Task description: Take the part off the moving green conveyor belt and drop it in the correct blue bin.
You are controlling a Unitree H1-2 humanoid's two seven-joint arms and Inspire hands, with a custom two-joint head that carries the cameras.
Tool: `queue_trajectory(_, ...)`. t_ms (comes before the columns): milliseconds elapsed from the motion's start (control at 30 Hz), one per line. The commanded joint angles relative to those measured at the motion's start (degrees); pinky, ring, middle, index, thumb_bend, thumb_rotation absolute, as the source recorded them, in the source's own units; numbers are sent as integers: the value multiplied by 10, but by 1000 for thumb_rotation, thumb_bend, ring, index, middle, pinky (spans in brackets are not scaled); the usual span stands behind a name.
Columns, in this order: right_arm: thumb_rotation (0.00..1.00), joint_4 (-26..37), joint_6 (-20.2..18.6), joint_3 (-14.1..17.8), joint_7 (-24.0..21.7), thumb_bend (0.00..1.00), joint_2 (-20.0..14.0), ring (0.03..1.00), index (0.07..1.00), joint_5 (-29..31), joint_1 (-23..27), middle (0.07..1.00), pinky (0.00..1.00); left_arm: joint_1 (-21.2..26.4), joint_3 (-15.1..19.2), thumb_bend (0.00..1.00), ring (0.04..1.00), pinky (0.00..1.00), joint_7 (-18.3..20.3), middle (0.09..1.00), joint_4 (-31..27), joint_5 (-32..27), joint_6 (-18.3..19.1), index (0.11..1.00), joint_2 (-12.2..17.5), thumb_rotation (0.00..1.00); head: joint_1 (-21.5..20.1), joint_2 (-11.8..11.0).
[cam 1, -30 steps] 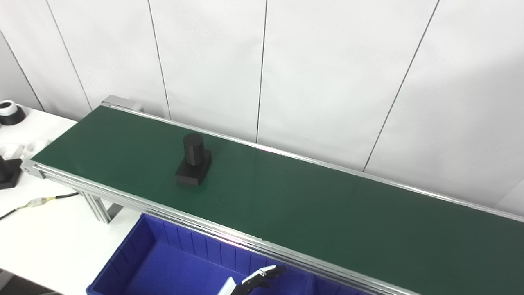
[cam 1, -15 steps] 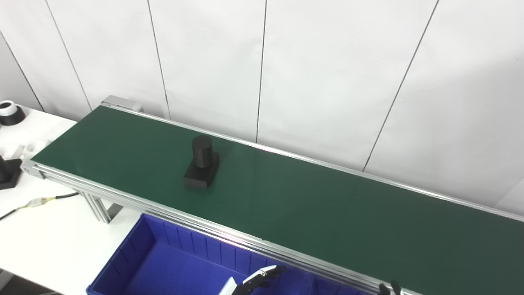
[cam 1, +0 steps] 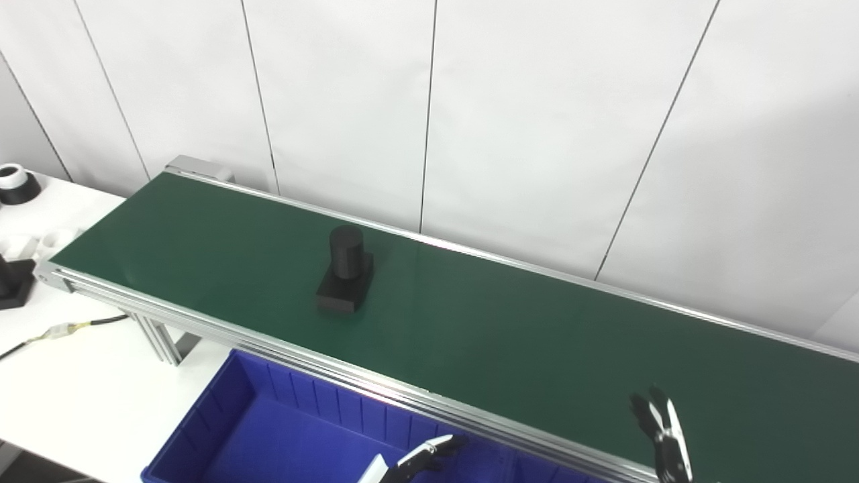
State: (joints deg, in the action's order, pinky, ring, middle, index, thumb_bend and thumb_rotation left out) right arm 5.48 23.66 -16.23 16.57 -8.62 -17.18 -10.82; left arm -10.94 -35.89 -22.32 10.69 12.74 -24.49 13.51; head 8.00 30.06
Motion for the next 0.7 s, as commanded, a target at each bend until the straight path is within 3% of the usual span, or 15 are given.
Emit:
queue_trajectory(0, 820, 31, -16, 12, -22, 776, 6, 885, 970, -9, 21, 892, 878, 11, 0, 808, 855, 795, -7, 871, -14, 0, -24, 848, 5, 769, -5, 2)
queue_trajectory(267, 721, 52, -76, 36, -92, 714, 13, 874, 942, -17, 76, 881, 831, 9, -3, 799, 859, 805, -17, 874, -20, 7, -24, 852, 13, 801, -31, 14)
queue_trajectory(667, 672, 47, -168, 40, -152, 760, 39, 878, 934, -39, 154, 891, 826, -1, 6, 783, 897, 855, -7, 901, -30, 7, -24, 880, 20, 886, -91, 25)
